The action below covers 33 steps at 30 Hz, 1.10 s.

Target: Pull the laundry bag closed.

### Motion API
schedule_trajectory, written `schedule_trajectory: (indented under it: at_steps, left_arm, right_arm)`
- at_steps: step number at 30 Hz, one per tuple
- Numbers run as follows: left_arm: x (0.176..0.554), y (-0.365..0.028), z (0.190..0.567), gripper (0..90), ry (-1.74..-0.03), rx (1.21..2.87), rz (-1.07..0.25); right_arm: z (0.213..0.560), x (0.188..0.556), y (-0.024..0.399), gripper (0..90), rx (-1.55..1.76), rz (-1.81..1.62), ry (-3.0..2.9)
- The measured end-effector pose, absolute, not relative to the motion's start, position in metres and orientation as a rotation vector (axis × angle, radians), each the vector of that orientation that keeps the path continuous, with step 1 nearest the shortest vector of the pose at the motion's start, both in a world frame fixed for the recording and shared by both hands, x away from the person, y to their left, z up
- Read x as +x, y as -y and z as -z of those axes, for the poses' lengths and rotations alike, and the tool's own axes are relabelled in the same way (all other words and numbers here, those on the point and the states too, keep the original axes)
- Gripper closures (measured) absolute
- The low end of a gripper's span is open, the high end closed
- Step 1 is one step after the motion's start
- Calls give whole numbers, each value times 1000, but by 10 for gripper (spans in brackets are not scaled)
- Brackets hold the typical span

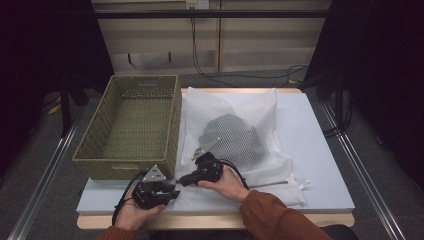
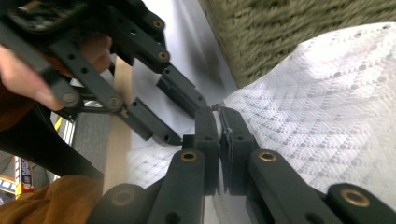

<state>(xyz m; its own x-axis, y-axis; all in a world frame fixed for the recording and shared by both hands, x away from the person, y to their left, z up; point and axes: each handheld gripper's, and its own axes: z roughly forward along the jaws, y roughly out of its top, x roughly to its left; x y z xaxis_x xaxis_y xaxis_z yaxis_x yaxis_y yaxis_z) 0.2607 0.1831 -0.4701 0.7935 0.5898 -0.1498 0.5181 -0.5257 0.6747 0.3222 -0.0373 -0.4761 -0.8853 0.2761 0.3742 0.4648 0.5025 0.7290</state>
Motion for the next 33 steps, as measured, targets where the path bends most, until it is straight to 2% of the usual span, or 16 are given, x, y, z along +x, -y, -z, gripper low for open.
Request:
schedule_trajectory:
  at_steps: [4,11,13,14,17,23,33]
  left_arm:
    - [262,-184,467,648,-815,2194,-121]
    - [267,-173,465,656,-766,2176,-108]
    - [268,-171,463,694,-756,2183,-121]
    - [267,-170,461,777,-743,2192,-143]
    - [264,-173,460,818,-743,2202,-176]
    - [261,-174,458,842,-735,2211,-221]
    - [262,-175,459,851,-740,2224,-219]
  right_arm:
    - [468,319,45,869,-611,1363,2519]
    - [462,315,52,869,-569,1387,2505]
    - [461,314,53,868,-561,1388,2520]
    - [459,314,55,868,-565,1393,2522]
    - [459,315,55,868,-574,1388,2550]
    - [460,315,51,866,-567,1380,2547]
    - [461,316,44,867,-571,1367,2556]
